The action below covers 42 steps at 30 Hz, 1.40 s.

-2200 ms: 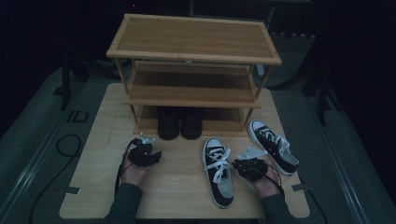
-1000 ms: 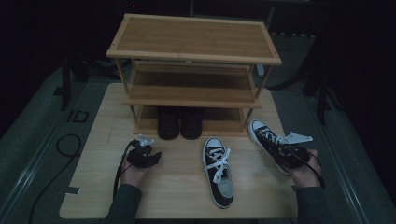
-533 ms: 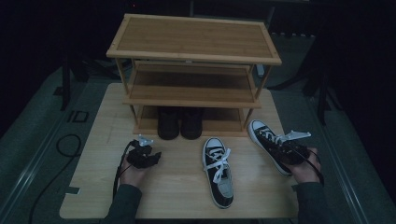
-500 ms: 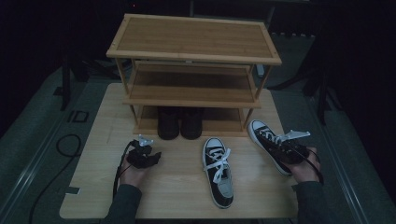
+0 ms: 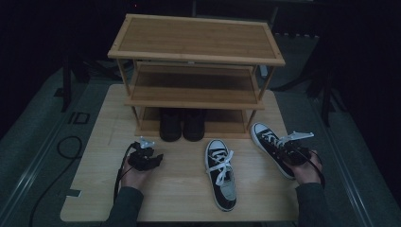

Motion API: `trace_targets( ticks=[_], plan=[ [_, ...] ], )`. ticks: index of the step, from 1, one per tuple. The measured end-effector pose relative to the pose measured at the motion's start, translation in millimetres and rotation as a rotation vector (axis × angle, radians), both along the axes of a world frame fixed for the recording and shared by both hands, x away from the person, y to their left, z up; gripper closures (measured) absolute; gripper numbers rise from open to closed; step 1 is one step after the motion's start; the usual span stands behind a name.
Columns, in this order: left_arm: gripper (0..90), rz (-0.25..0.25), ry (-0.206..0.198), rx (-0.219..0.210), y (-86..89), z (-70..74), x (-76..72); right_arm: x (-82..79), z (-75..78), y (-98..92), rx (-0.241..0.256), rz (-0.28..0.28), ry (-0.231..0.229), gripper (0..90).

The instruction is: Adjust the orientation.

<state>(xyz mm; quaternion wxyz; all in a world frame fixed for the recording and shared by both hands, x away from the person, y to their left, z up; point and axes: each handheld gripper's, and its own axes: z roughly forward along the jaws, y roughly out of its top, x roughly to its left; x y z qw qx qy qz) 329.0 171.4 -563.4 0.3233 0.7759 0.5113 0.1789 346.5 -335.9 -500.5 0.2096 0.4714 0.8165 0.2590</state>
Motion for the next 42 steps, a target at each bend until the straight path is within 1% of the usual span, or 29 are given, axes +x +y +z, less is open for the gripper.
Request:
trace_targets(
  ticks=[2,7,9,11,12,14,16,20,24,26,29,32,34,37,38,39,42],
  plan=[
    [53.7,0.0,-0.001,0.002,-0.2,-0.1,0.0,-5.1,-0.3,-1.7,0.04,0.008,-0.004,88.8],
    [53.7,-0.001,0.0,0.002,0.1,0.0,0.0,-17.7,-2.4,-3.5,0.081,0.012,-0.036,88.8],
    [53.7,0.0,0.0,0.0,0.1,0.0,0.0,-21.9,-2.5,-3.9,0.113,0.017,-0.047,88.8],
    [53.7,0.0,0.0,0.002,0.0,0.0,0.0,-25.6,-1.9,-1.9,0.129,0.03,-0.059,88.8],
    [53.7,0.0,0.0,0.001,0.0,0.0,-0.1,-27.8,-1.7,0.4,0.128,0.05,-0.074,88.8],
    [53.7,-0.002,-0.002,0.003,0.2,-0.1,-0.1,-30.1,-1.7,5.1,0.133,0.069,-0.083,88.8],
    [53.7,-0.002,-0.002,0.003,0.2,-0.1,-0.1,-31.3,-2.4,11.5,0.126,0.093,-0.088,88.8],
    [53.7,-0.003,-0.002,-0.001,0.6,-0.2,-0.1,-32.9,-5.0,26.8,0.118,0.133,-0.079,88.8],
    [53.7,-0.003,-0.002,-0.001,0.5,-0.3,-0.1,-35.1,-5.1,41.4,0.076,0.146,-0.081,88.8],
    [53.7,-0.003,-0.003,-0.001,0.5,-0.3,-0.2,-36.2,-4.9,45.7,0.053,0.149,-0.084,88.8],
    [53.7,-0.002,-0.003,-0.001,0.4,-0.3,-0.2,-38.6,-5.4,50.5,0.035,0.141,-0.088,88.7],
    [53.7,-0.002,-0.003,0.002,0.2,-0.3,-0.3,-42.4,-6.2,55.9,0.034,0.152,-0.094,88.7],
    [53.7,-0.002,-0.003,0.002,0.2,-0.3,-0.2,-45.0,-6.8,62.1,0.034,0.169,-0.089,88.7],
    [53.6,-0.002,-0.003,0.0,0.3,-0.3,-0.3,-47.1,-8.1,69.5,0.017,0.175,-0.092,88.6],
    [53.7,-0.003,-0.004,0.001,0.3,-0.3,-0.4,-47.8,-7.9,70.2,0.01,0.175,-0.095,88.7],
    [53.7,-0.003,-0.003,0.0,0.5,-0.3,-0.4,-48.6,-7.8,70.7,0.017,0.177,-0.092,88.7],
    [53.7,-0.003,-0.004,0.0,0.4,-0.4,-0.4,-51.5,-7.3,73.1,0.016,0.185,-0.089,88.6]
  ],
)
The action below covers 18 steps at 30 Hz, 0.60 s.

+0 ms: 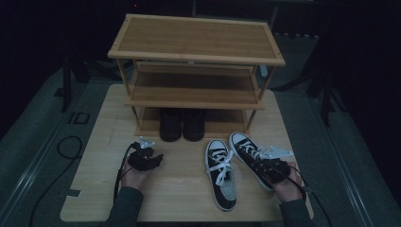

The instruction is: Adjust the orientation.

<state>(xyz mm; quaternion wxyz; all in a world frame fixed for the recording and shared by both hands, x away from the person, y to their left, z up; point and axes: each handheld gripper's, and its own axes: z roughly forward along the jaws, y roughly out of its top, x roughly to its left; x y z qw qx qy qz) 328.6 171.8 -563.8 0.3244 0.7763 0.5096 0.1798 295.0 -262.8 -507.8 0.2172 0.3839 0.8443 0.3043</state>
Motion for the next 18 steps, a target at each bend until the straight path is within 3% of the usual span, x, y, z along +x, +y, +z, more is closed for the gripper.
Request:
trace_targets(
  ticks=[7,10,14,18],
  plan=[
    [53.7,0.001,0.0,0.001,-0.2,0.0,0.0,-6.4,1.4,7.2,-0.002,0.033,0.018,88.4],
    [53.7,0.001,0.001,0.001,-0.1,0.2,0.1,-7.5,2.4,7.7,0.007,0.063,0.048,87.4],
    [56.1,0.014,0.012,0.0,-0.8,1.3,-0.4,-6.7,5.0,8.1,-0.016,0.076,0.062,79.4],
    [63.3,0.001,0.018,-0.017,-3.5,2.3,-2.8,-9.8,13.6,3.9,-0.002,0.112,0.067,67.3]
  ],
)
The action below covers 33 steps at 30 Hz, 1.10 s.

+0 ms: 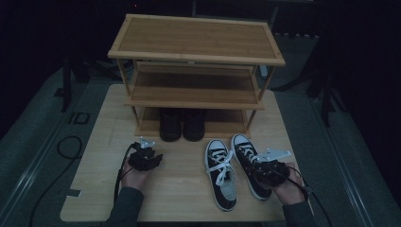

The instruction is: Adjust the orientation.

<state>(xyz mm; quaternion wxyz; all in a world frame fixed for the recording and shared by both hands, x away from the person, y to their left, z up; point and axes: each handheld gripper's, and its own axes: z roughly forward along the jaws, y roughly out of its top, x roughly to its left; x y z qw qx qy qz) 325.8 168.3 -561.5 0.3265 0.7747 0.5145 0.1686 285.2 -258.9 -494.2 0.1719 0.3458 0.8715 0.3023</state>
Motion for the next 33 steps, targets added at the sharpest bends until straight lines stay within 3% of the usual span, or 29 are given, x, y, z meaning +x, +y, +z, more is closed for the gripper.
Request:
trace_targets(
  ticks=[5,10,18,21,33],
  plan=[
    [67.9,-0.036,-0.011,-0.019,-9.7,5.0,-5.1,-5.8,17.9,-12.9,0.054,-0.002,-0.029,59.1],
    [73.3,-0.109,-0.02,-0.016,-28.1,12.7,-11.8,-3.5,29.4,-26.0,0.069,-0.049,-0.062,56.8],
    [84.6,-0.23,-0.023,0.002,-60.8,17.2,-21.6,2.6,22.5,-37.5,0.062,-0.117,-0.063,55.3],
    [89.4,-0.278,-0.006,0.019,-71.4,16.8,-24.2,4.2,19.3,-39.7,0.059,-0.131,-0.062,54.1],
    [89.8,-0.456,0.017,0.054,-113.7,10.2,-46.6,5.7,17.8,-42.3,0.076,-0.149,-0.053,52.6]
  ],
)
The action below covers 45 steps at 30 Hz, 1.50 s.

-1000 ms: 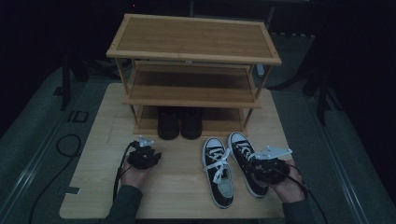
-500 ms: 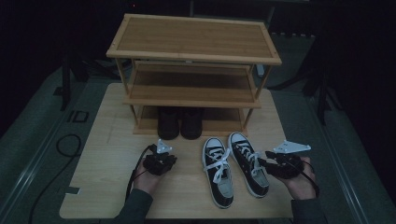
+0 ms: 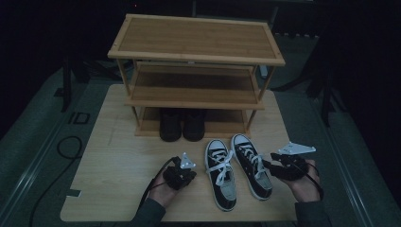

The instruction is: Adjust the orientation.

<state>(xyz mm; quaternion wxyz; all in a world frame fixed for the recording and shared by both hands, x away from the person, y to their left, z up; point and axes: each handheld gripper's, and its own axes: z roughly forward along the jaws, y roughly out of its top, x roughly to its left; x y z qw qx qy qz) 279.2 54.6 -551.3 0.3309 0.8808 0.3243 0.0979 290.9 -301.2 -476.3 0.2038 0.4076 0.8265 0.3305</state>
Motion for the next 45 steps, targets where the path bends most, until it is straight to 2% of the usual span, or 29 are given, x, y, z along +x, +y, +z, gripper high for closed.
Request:
trace_targets(
  ticks=[13,17,18,37,40,45],
  plan=[
    [89.9,-0.106,0.012,0.031,-25.6,-6.2,-6.2,0.2,-1.2,-3.8,0.006,-0.013,0.001,52.2],
    [89.9,-0.141,0.008,0.014,-38.1,-7.4,-10.0,0.3,-0.7,-4.7,0.002,-0.016,0.0,52.2],
    [89.9,-0.15,0.004,0.03,-41.1,-6.5,-10.1,0.3,-0.6,-5.0,0.002,-0.016,0.0,52.2],
    [89.8,-0.215,-0.003,0.041,-73.2,-5.6,-6.8,-1.1,-0.8,-7.8,0.002,-0.027,-0.005,52.2],
    [89.8,-0.226,-0.002,0.06,-75.1,-4.4,-5.9,-2.7,1.4,-7.2,0.001,-0.026,-0.011,52.2],
    [89.8,-0.229,0.003,0.059,-76.9,-4.3,-3.6,-3.9,3.7,-3.6,-0.004,-0.013,-0.013,52.2]
  ],
)
